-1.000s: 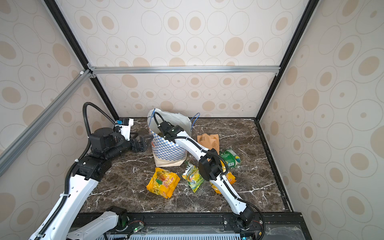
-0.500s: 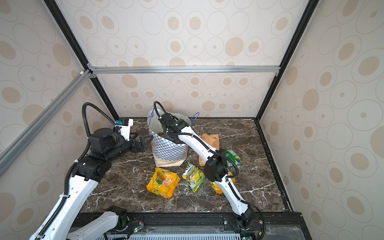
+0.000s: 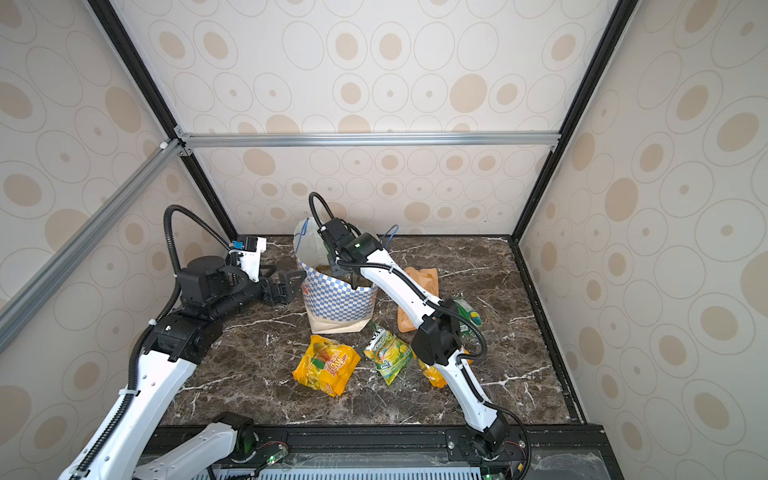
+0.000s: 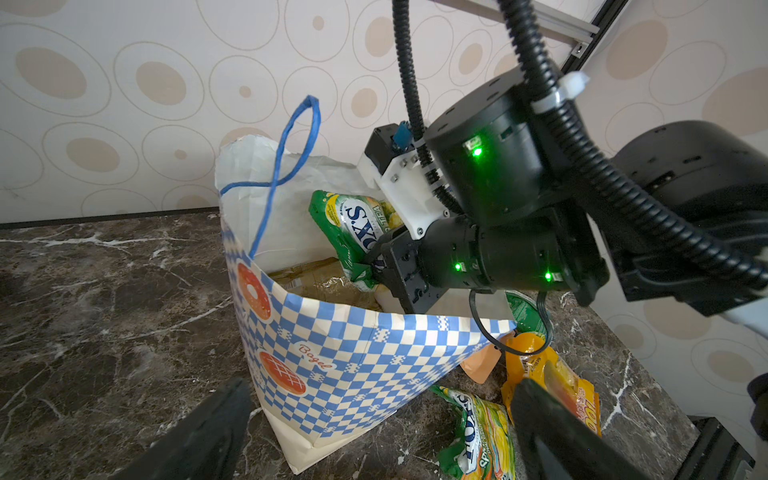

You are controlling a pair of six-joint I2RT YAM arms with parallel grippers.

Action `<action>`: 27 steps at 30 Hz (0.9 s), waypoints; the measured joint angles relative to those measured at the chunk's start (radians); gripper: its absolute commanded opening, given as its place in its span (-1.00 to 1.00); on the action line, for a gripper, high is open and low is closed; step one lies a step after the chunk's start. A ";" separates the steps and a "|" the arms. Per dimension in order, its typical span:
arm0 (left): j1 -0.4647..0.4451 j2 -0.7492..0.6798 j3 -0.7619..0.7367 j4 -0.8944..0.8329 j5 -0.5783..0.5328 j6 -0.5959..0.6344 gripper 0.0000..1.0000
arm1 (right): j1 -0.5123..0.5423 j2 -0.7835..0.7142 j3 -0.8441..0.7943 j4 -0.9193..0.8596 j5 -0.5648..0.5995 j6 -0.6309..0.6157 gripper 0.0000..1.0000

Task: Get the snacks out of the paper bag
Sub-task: 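Lift the Spring Tea bag out of the checkered bag with the right gripper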

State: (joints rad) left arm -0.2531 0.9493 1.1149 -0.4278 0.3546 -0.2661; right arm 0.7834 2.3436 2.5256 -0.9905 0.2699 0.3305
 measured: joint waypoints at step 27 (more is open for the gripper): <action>-0.051 -0.071 -0.086 0.221 0.314 -0.041 0.97 | 0.000 -0.597 -0.155 0.042 0.032 -0.029 -1.00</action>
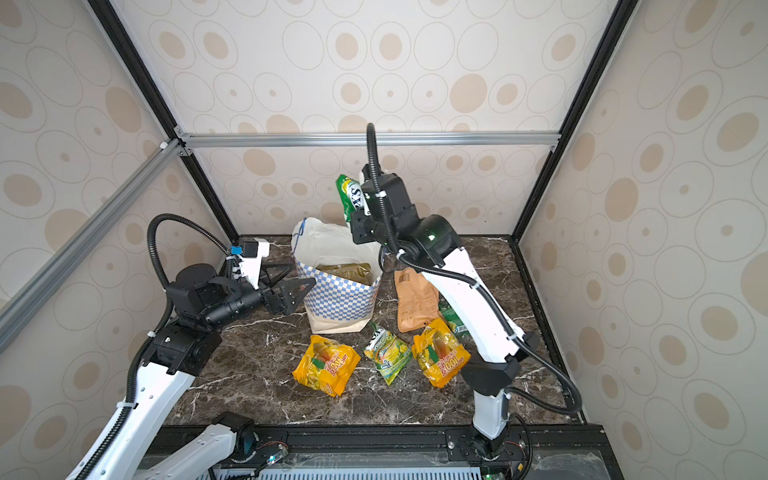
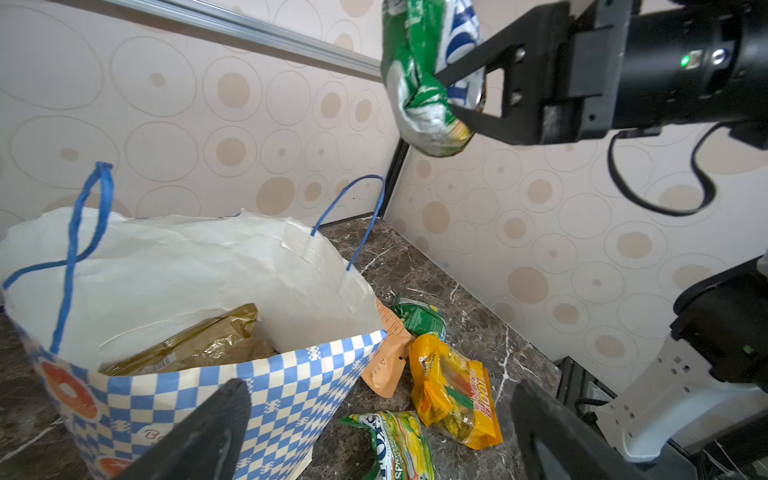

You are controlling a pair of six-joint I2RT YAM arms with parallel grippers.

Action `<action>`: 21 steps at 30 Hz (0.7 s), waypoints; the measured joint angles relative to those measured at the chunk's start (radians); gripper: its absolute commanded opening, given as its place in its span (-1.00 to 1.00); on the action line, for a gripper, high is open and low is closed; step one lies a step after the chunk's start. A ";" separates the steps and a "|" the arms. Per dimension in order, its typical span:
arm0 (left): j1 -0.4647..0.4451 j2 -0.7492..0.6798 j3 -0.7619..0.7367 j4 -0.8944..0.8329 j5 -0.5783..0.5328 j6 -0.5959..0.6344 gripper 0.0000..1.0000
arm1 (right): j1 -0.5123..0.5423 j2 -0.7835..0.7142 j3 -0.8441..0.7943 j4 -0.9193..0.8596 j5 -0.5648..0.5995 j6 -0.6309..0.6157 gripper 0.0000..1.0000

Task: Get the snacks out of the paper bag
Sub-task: 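Lift the Spring Tea bag out of the checkered bag with the right gripper, then lower the Spring Tea bag beside the tan pouch and open the right gripper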

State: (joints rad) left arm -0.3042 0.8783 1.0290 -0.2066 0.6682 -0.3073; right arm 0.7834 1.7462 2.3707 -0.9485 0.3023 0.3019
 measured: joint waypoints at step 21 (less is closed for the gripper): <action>-0.357 0.095 -0.030 0.051 -0.092 -0.005 0.96 | -0.537 -0.503 -1.137 0.248 -0.062 0.199 -1.00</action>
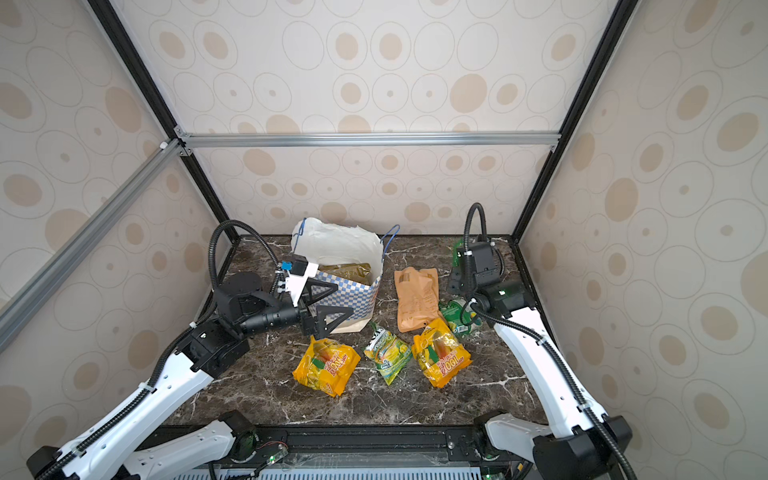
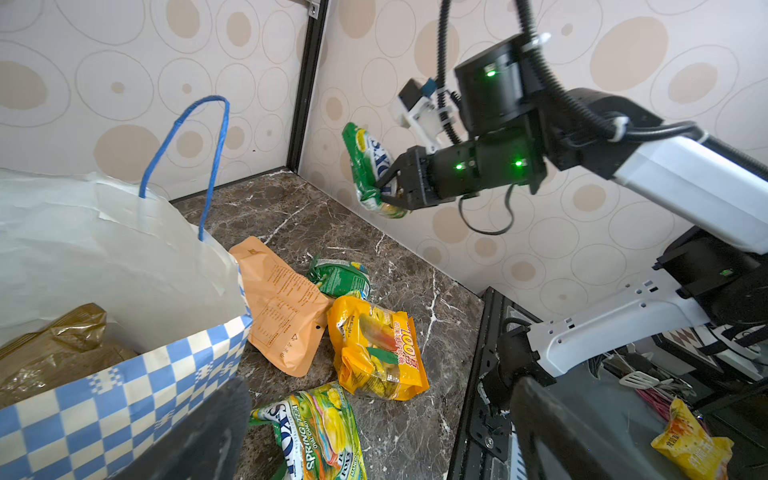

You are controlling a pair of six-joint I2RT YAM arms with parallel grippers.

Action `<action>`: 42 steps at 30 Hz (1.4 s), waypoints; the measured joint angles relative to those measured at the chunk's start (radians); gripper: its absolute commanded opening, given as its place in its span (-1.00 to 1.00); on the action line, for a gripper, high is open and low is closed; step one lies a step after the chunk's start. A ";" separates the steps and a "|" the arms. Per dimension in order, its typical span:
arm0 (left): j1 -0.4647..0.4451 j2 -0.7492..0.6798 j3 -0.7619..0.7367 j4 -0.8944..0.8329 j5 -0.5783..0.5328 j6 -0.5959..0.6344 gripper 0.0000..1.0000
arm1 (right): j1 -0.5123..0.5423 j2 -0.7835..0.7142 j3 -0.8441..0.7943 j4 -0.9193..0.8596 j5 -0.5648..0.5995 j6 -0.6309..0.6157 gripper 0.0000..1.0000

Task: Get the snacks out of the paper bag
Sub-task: 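Lower the Spring Tea bag beside the tan pouch and open the right gripper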

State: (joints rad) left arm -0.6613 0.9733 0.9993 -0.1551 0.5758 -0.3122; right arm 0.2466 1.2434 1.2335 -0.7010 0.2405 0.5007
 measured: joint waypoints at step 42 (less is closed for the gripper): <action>-0.172 0.034 0.073 -0.123 -0.563 0.032 0.96 | -0.068 0.325 0.137 0.133 -0.261 0.028 0.44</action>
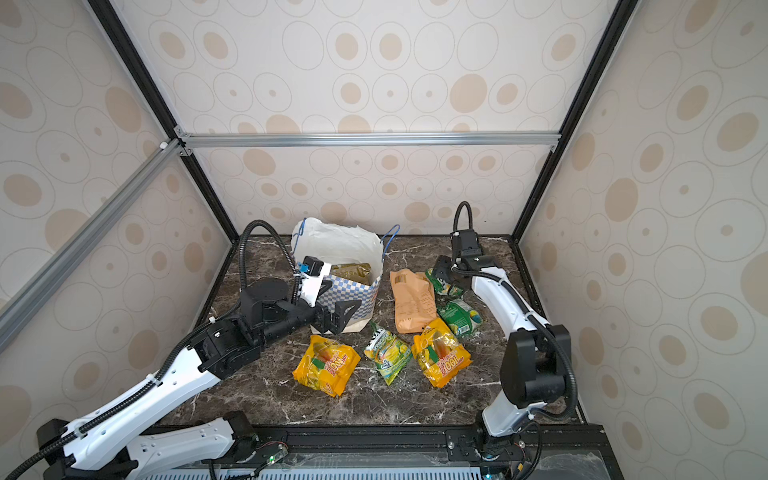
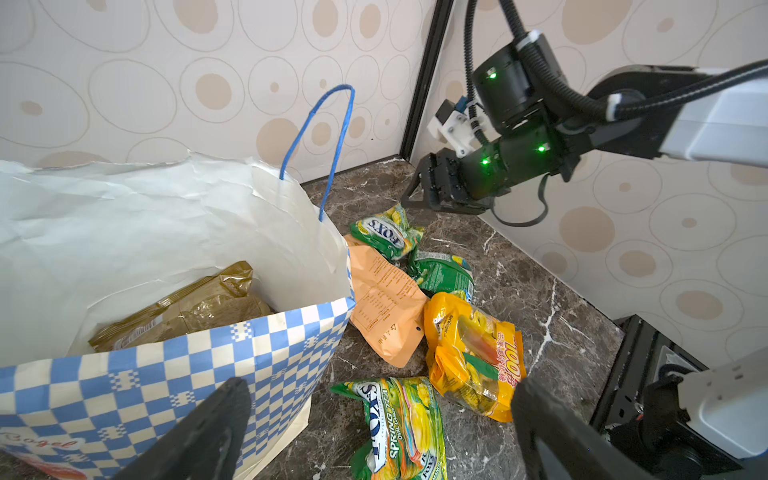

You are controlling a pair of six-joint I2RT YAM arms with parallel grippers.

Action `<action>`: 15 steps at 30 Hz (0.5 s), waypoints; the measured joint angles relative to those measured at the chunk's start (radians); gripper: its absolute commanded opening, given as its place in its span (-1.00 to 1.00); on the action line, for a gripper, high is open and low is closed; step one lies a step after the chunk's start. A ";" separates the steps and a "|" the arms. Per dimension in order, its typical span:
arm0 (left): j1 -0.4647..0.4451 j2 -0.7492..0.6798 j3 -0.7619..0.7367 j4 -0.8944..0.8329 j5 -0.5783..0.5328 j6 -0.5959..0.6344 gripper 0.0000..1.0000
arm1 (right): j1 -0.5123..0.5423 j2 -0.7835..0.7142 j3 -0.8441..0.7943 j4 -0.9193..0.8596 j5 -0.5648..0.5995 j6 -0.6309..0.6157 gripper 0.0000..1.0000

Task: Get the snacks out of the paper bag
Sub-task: 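Lower the Spring Tea bag beside the tan pouch and open the right gripper, then move the right gripper back into the checkered bag toward the gold pouch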

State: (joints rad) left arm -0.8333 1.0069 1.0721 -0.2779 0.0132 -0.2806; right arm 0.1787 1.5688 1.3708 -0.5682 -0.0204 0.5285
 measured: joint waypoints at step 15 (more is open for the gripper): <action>-0.002 -0.041 -0.004 -0.069 -0.423 -0.088 0.93 | 0.431 -0.009 0.508 -0.026 -0.010 -0.120 0.44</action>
State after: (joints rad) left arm -0.8352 0.9657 1.0683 -0.3466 -0.4095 -0.3687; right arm 0.6094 1.5600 1.8786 -0.5945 -0.0299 0.4088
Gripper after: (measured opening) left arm 0.966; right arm 0.722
